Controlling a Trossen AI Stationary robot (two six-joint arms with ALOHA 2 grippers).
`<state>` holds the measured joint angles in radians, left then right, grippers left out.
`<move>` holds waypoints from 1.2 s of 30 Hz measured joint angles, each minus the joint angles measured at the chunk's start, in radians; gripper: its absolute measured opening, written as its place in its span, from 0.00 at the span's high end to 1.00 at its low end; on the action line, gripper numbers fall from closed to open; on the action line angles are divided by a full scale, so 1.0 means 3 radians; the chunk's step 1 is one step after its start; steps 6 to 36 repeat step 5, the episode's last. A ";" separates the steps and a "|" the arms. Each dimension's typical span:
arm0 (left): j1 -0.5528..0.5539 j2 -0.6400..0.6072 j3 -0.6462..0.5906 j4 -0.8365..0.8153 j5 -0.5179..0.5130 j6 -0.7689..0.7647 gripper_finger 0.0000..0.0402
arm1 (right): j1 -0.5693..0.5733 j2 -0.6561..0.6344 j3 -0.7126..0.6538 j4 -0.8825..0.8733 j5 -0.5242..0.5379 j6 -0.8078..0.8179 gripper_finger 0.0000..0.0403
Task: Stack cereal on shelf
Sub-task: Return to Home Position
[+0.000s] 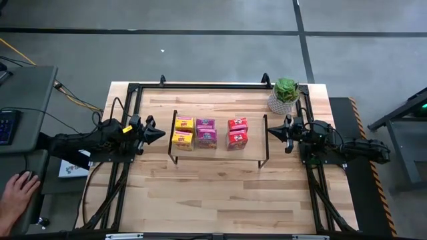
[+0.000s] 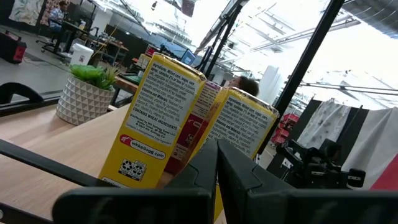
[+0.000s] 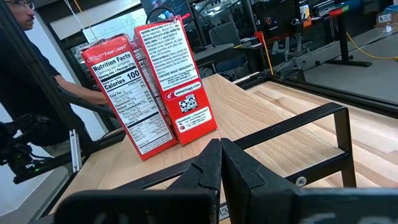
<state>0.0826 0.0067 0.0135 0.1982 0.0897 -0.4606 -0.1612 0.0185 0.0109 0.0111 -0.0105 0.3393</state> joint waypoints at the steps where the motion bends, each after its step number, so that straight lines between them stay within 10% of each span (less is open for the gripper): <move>1: 0.0000 0.0000 0.0000 0.0001 -0.0001 0.0000 0.99 | 0.0000 0.0000 0.0000 0.0000 0.0000 0.0000 1.00; 36: 0.0000 0.0000 0.0000 0.0001 -0.0001 0.0000 0.99 | 0.0000 0.0000 0.0000 0.0001 -0.0001 0.0000 1.00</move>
